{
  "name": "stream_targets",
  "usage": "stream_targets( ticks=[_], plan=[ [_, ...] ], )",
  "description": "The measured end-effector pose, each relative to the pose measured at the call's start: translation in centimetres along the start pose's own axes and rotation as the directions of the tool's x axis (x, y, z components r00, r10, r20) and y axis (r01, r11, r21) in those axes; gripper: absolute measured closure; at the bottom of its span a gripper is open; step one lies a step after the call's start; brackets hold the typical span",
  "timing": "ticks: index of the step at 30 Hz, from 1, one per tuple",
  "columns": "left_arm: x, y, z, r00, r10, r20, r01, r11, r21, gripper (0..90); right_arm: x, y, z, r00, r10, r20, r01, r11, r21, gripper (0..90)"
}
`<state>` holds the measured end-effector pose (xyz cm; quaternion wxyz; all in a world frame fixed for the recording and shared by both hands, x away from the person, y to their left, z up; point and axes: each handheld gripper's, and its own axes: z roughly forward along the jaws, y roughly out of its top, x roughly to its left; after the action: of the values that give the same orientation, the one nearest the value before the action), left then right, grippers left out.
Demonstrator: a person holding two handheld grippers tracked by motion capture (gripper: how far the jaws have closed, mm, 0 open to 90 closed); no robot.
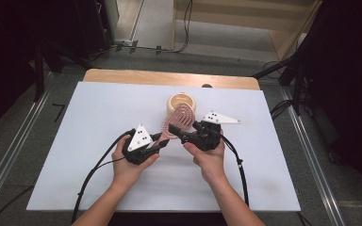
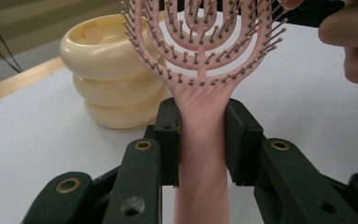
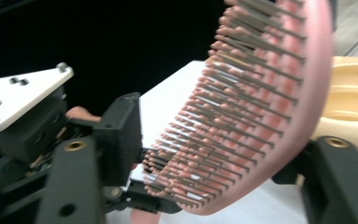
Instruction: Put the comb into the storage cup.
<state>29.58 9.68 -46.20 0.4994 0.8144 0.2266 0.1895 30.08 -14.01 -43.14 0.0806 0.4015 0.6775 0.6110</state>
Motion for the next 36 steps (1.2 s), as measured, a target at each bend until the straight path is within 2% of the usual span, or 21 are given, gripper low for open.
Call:
stream_targets(
  ticks=[3,8,10,12,13,15,18,20,22,23,24,27,31,36],
  plan=[
    [-0.1,0.0,0.0,0.9999,0.005,-0.011,-0.005,1.0,-0.003,70.0,-0.1,-0.2,0.0,0.9998,0.007,0.019,-0.007,0.9999,-0.012,44.8],
    [-0.4,-0.1,0.1,0.9995,0.015,-0.026,-0.015,0.9997,-0.017,69.9,-0.3,-0.5,-0.1,0.9991,0.039,0.017,-0.038,0.9986,-0.036,52.4],
    [-0.6,-0.2,0.1,0.9988,0.027,-0.041,-0.028,0.9994,-0.021,69.9,-0.4,-0.5,-0.2,0.9982,0.059,0.0,-0.059,0.9972,-0.046,56.6],
    [-0.7,-0.3,0.3,0.9984,0.04,-0.04,-0.041,0.999,-0.016,69.7,-0.7,-0.5,-0.3,0.9949,0.093,-0.038,-0.095,0.9939,-0.055,60.6],
    [-0.7,-0.3,0.3,0.9987,0.041,-0.03,-0.041,0.9991,-0.012,69.5,-0.9,-0.5,-0.4,0.9923,0.109,-0.059,-0.112,0.9921,-0.056,61.6],
    [-0.6,-0.3,0.4,0.9994,0.034,0.004,-0.034,0.9992,-0.021,66.9,-0.8,-0.5,-0.5,0.9922,0.106,-0.066,-0.11,0.9927,-0.049,61.9],
    [-0.6,-0.3,0.4,0.9995,0.011,0.031,-0.01,0.9993,-0.036,45.6,-0.5,-0.4,-0.6,0.9944,0.065,-0.084,-0.07,0.9958,-0.059,62.0],
    [-0.5,-0.3,0.4,0.9996,-0.01,0.025,0.011,0.9993,-0.036,26.4,-0.3,-0.3,-0.8,0.9954,0.043,-0.086,-0.049,0.9963,-0.07,62.1],
    [-0.2,-0.4,0.3,0.9989,-0.045,0.009,0.046,0.9983,-0.035,10.3,-0.1,-0.3,-1.0,0.9976,0.012,-0.068,-0.017,0.9972,-0.073,62.0],
    [-0.1,-0.5,0.2,0.9981,-0.06,-0.012,0.06,0.9978,-0.029,4.0,-0.1,-0.3,-1.0,0.9983,0.001,-0.059,-0.006,0.9974,-0.072,62.1],
    [0.1,-0.7,0.0,0.9978,-0.067,-0.002,0.067,0.9972,-0.034,0.0,-0.1,-0.3,-1.0,0.9986,-0.012,-0.051,0.008,0.9974,-0.072,62.1],
    [0.6,-1.3,-0.7,0.9971,-0.074,0.018,0.075,0.9954,-0.06,0.0,-0.1,-0.3,-1.0,0.9984,-0.022,-0.053,0.018,0.9972,-0.072,62.1],
    [1.1,-1.7,-1.4,0.9956,-0.092,0.018,0.093,0.9923,-0.081,0.0,0.1,-0.2,-1.2,0.9981,-0.035,-0.051,0.031,0.9961,-0.082,62.1],
    [1.9,-2.7,-3.0,0.996,-0.087,-0.019,0.085,0.9919,-0.094,0.0,-0.1,0.1,-1.6,0.9979,-0.051,-0.04,0.047,0.994,-0.098,62.1]
  ],
)
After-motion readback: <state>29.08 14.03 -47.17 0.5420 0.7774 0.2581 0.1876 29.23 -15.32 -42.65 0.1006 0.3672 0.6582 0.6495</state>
